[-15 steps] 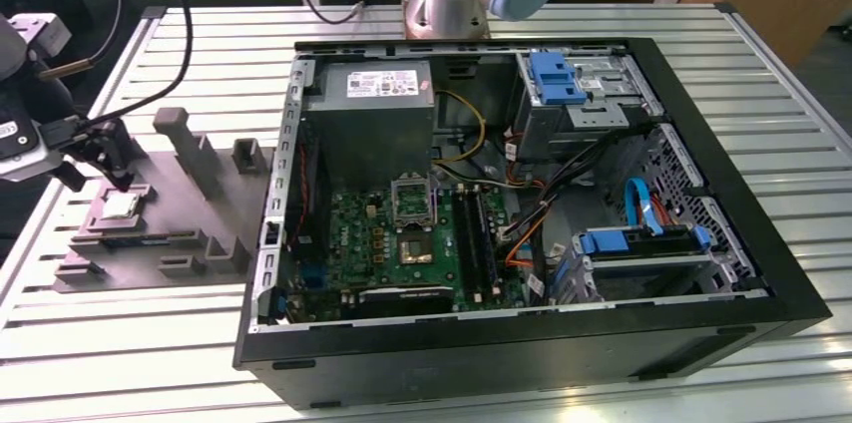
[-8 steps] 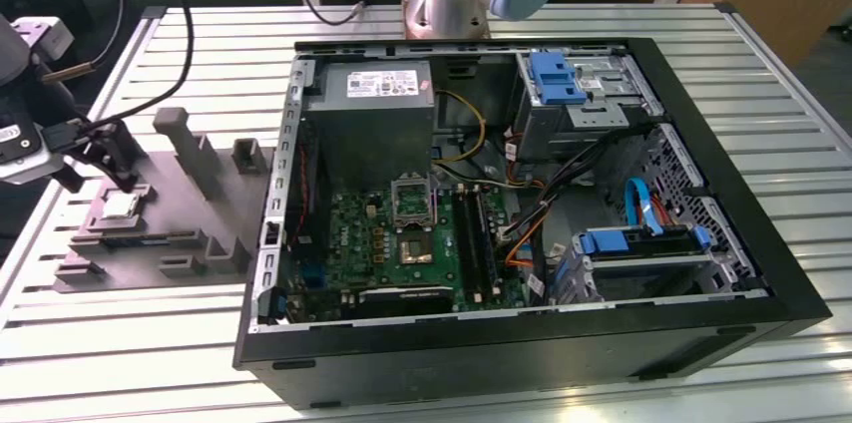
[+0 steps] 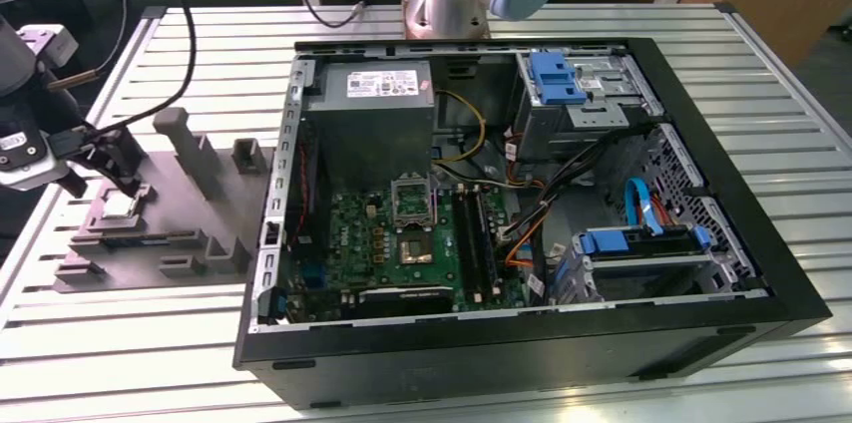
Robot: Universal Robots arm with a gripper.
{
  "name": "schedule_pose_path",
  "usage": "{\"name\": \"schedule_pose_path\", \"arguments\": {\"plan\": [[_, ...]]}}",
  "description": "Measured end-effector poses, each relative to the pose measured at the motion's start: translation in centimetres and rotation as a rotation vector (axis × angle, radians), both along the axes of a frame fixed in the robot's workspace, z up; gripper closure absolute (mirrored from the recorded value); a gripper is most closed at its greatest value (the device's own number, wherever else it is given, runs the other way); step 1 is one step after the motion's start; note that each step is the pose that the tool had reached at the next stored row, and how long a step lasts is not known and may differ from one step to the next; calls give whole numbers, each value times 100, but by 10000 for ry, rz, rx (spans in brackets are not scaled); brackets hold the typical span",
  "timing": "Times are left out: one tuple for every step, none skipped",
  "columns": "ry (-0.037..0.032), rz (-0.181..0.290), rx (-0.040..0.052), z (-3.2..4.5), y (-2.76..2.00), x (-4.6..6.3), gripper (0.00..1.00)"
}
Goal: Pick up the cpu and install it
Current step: 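Pick up the cpu and move it towards the insertion slot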
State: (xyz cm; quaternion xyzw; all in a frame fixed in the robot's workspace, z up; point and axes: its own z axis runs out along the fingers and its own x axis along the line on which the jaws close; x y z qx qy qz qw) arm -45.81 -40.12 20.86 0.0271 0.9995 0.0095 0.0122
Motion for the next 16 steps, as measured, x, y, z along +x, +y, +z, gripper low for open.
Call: {"name": "schedule_pose_path", "arguments": {"plan": [[-1, -1, 0, -13, -4, 0, 34], [-2, -3, 0, -24, -6, 0, 34], [-1, -4, 0, -34, -8, 0, 34], [-1, -5, 3, -42, -10, 0, 34], [-1, -5, 7, -49, -11, 0, 34], [-2, -4, 11, -56, -11, 0, 34], [-2, -4, 12, -62, -12, 0, 34], [-2, -4, 12, -68, -12, 0, 34], [-2, -5, 12, -74, -12, 0, 34], [-1, -4, 12, -80, -12, 0, 35], [-2, -4, 12, -87, -12, 0, 35], [-1, -4, 12, -93, -12, 0, 42], [-2, -4, 12, -100, -13, 0, 42], [-1, -5, 11, -105, -13, 0, 42], [-1, -5, 12, -112, -13, 0, 42], [-2, -5, 12, -118, -13, 0, 42]]}}
